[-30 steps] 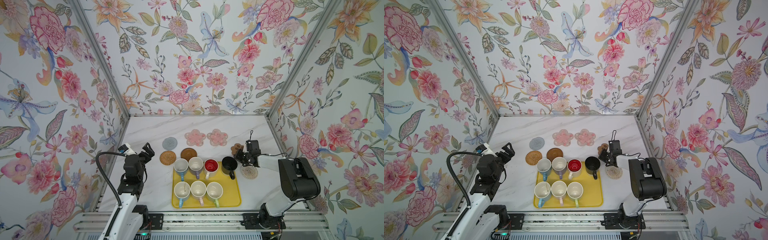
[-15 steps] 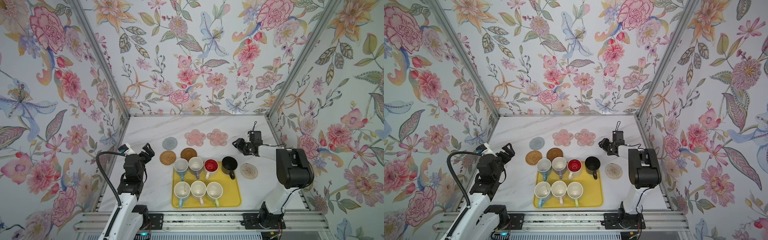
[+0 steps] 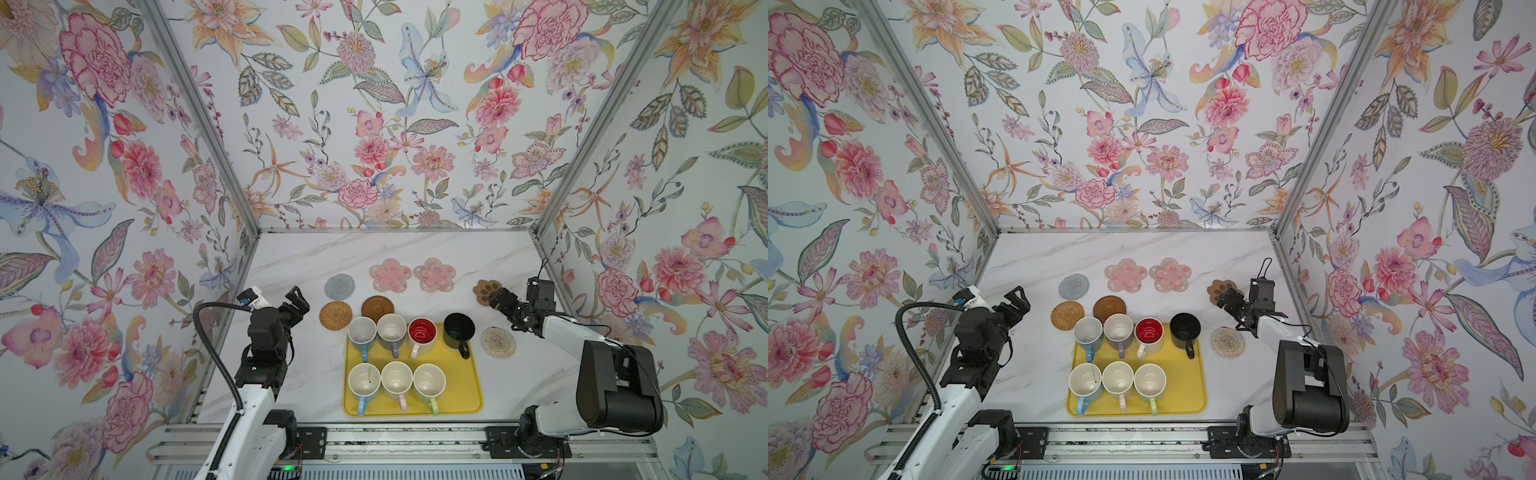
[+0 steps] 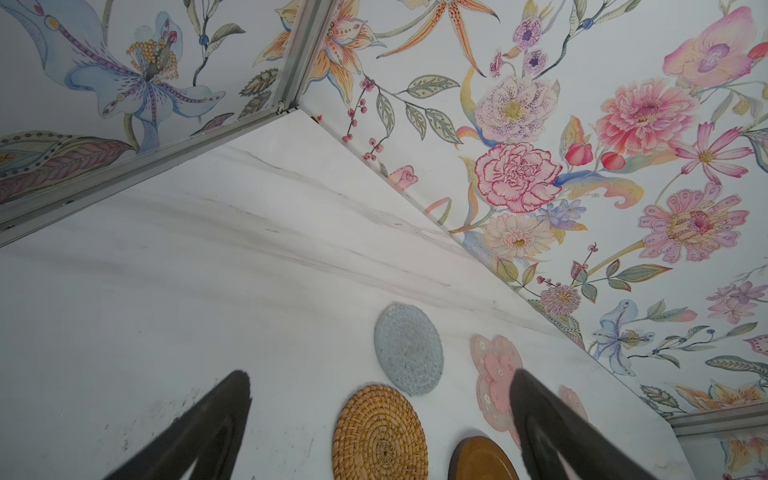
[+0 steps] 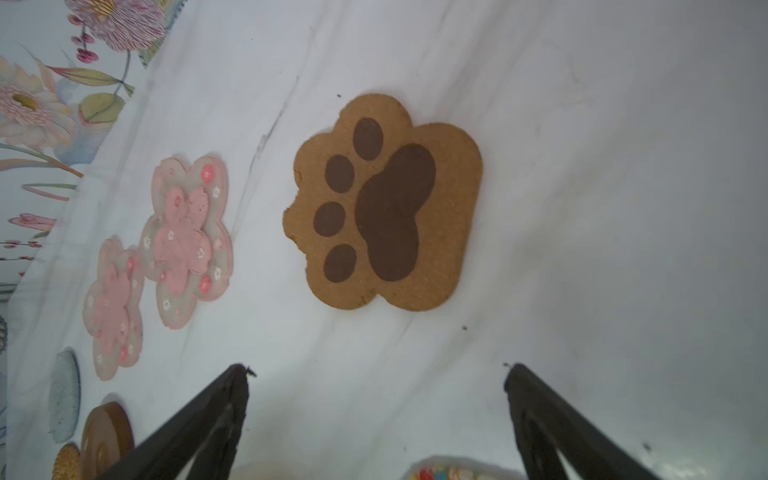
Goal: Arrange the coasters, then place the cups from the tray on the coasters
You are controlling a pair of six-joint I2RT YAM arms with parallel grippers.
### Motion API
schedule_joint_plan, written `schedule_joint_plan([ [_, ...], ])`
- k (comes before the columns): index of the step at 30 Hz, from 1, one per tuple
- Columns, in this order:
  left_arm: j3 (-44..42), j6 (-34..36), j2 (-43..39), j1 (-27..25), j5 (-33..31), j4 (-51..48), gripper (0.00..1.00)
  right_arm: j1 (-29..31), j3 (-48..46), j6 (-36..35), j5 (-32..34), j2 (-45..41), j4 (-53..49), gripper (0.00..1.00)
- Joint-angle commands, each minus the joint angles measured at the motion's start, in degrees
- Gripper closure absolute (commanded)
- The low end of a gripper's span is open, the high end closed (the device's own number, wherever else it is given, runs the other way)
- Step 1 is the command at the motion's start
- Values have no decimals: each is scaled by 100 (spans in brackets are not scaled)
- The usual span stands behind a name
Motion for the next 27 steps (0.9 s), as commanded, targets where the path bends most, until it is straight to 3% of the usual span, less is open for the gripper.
schedule_joint_plan([
  [1, 174, 7, -14, 28, -93, 91, 1, -44, 27, -61, -53, 27, -33, 1],
  [27, 147, 24, -187, 35, -171, -66, 1, 13, 631, 196, -243, 1289, 573, 1],
])
